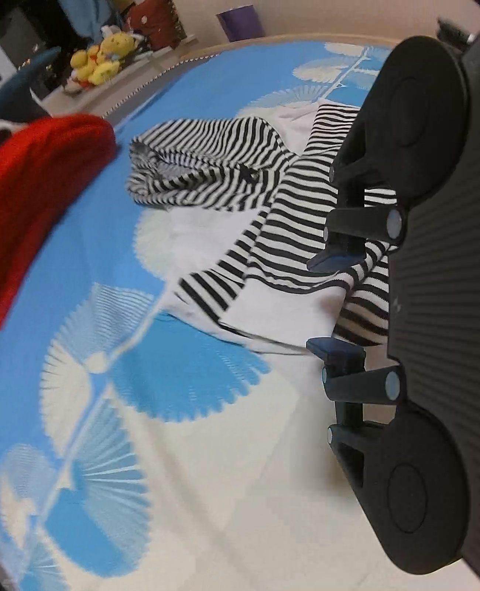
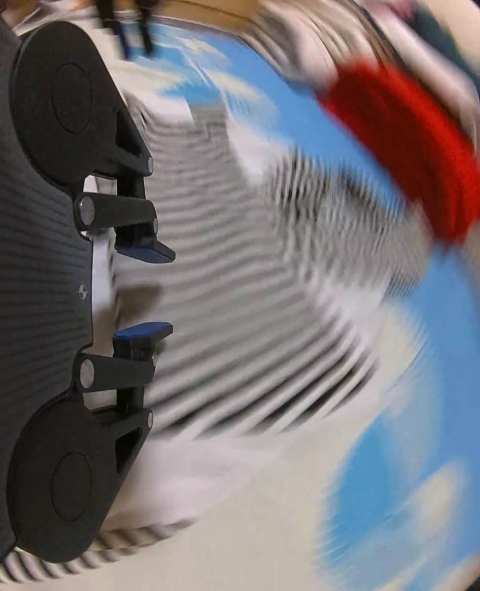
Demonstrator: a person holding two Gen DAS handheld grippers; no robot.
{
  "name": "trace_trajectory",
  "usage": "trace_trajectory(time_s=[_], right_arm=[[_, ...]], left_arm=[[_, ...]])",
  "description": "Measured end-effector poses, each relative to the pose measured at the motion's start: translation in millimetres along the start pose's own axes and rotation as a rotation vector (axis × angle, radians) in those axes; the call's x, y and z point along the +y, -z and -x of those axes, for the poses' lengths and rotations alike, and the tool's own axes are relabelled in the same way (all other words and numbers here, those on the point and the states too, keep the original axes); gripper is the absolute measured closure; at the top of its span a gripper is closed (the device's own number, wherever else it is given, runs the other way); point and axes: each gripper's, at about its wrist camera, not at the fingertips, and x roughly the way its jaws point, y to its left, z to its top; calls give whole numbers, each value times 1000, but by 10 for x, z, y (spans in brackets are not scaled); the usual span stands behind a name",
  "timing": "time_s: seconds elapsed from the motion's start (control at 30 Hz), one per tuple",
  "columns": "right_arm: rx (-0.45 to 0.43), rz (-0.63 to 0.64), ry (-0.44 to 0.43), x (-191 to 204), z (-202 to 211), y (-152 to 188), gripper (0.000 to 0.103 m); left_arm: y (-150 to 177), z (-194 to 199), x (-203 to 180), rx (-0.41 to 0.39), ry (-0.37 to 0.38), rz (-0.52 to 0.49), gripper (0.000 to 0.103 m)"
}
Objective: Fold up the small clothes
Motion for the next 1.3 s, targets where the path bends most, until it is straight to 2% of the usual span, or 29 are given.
trace_trajectory(time_s=[0.03,0.07,0.1,0.13,0.17,0.23,0.27,0.3,0.43,0.5,0.53,0.63,0.67,0.7,0.73,0.8,0.87,0.93,1.0,1.07,1.13,1.17,1.23,1.3], right_arm=[[13,-61,74,-162,-41,-2,70],[10,-104,115,-304,-34,-17,94],[12,-156,108,-427,0,-34,100],[16,-214,86,-525,53,-64,99],[4,-243,76,-572,120,-73,97],[-62,-238,86,-594,309,-93,82],[-81,-230,89,-600,384,-92,66],[-82,-234,76,-633,410,-100,57],[24,-323,-44,-655,334,-6,57],[78,-374,-66,-654,176,52,57],[95,-417,-63,-699,109,85,57],[90,-503,-58,-762,73,124,61],[75,-518,-54,-764,109,124,71],[43,-526,-44,-778,171,106,97],[2,-528,-41,-792,238,84,102],[-58,-566,-45,-854,361,74,103],[-105,-579,3,-893,485,98,103],[-167,-574,112,-944,593,99,103],[-160,-611,147,-1066,640,98,103],[-129,-600,130,-1052,622,95,101],[-186,-492,132,-847,696,72,99],[-209,-419,99,-740,736,57,97],[-204,-277,-15,-493,681,1,85],[-197,-169,-52,-306,617,-16,65]], left_arm=[[1,-70,12,13,-3,8,60],[3,-146,28,33,-10,25,60],[4,-214,52,53,-8,50,60],[14,-274,68,74,5,81,60],[22,-326,72,90,18,105,60],[52,-415,70,119,27,146,60],[69,-446,65,125,24,159,60],[80,-475,58,128,17,166,60],[97,-521,80,121,-8,204,60],[112,-531,96,112,-21,215,62],[121,-532,104,109,-25,217,67],[146,-517,85,92,-15,209,92],[152,-498,62,79,-16,191,95],[159,-460,27,61,-23,167,95],[164,-414,-10,45,-22,145,96],[199,-314,-92,32,14,107,96],[250,-240,-167,33,33,73,96],[281,-253,-197,39,11,33,95],[271,-355,-106,90,-30,60,93],[249,-354,22,113,-72,131,93],[221,-208,67,54,-104,148,93],[209,-127,39,17,-115,127,93],[208,-9,-71,-57,-129,51,93],[227,-33,-204,-69,-116,-42,93]])
